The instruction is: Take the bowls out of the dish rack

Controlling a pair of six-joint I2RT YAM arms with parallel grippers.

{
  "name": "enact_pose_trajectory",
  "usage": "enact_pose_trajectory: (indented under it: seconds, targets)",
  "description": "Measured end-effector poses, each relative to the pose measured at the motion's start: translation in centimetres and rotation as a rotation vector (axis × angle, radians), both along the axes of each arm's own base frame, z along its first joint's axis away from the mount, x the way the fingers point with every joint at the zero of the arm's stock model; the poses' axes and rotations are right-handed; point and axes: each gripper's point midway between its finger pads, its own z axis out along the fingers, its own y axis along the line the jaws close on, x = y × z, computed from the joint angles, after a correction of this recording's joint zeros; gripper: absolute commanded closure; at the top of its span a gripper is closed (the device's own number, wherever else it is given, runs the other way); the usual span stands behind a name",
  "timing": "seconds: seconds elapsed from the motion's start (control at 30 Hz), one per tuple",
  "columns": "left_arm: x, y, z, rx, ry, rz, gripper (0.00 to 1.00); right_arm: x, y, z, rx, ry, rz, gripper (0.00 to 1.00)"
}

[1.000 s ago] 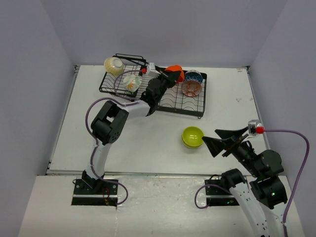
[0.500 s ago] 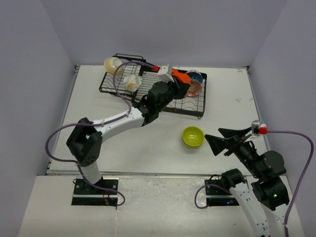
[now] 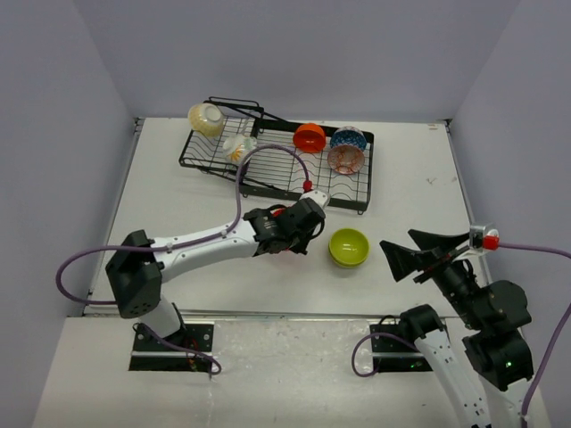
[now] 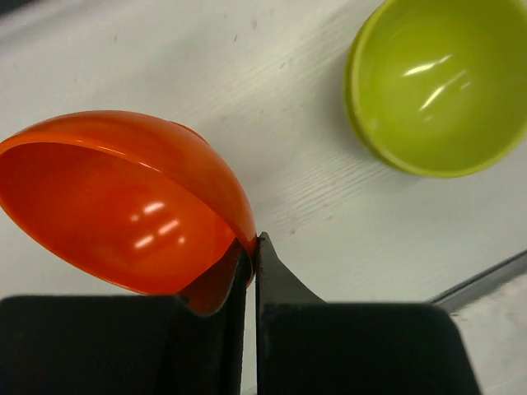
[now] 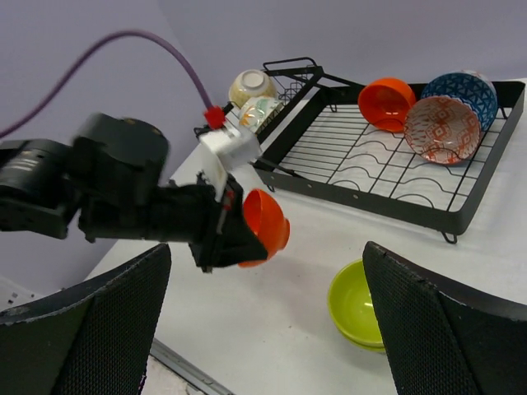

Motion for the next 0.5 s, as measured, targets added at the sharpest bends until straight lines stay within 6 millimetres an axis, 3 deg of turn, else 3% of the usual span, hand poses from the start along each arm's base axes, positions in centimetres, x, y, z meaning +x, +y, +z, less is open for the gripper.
enact_pose_trajectory:
  seconds: [0.17, 0.23, 0.37, 0.5]
  targets:
    - [-1.9, 3.0, -7.6, 0.296, 0.149, -0.03, 1.0, -0.5, -0.4, 0.8, -0.004, -0.017, -0.013, 0.01]
    - [-2.7, 3.8, -9.2, 0.374, 0.188, -0.052, 1.0, -0.6, -0.6, 0.6, -0.011, -0.006, -0.018, 0.01]
    - [-3.4, 4.1, -9.9, 0.439, 0.212, -0.099, 1.0, -0.6, -0.6, 0.0, -0.025, 0.014, -0.019, 0.01]
    - [-3.1, 2.8, -9.6, 0.431, 0.216, -0.131, 1.0, -0.6, -0.6, -0.1, -0.028, 0.015, -0.019, 0.01]
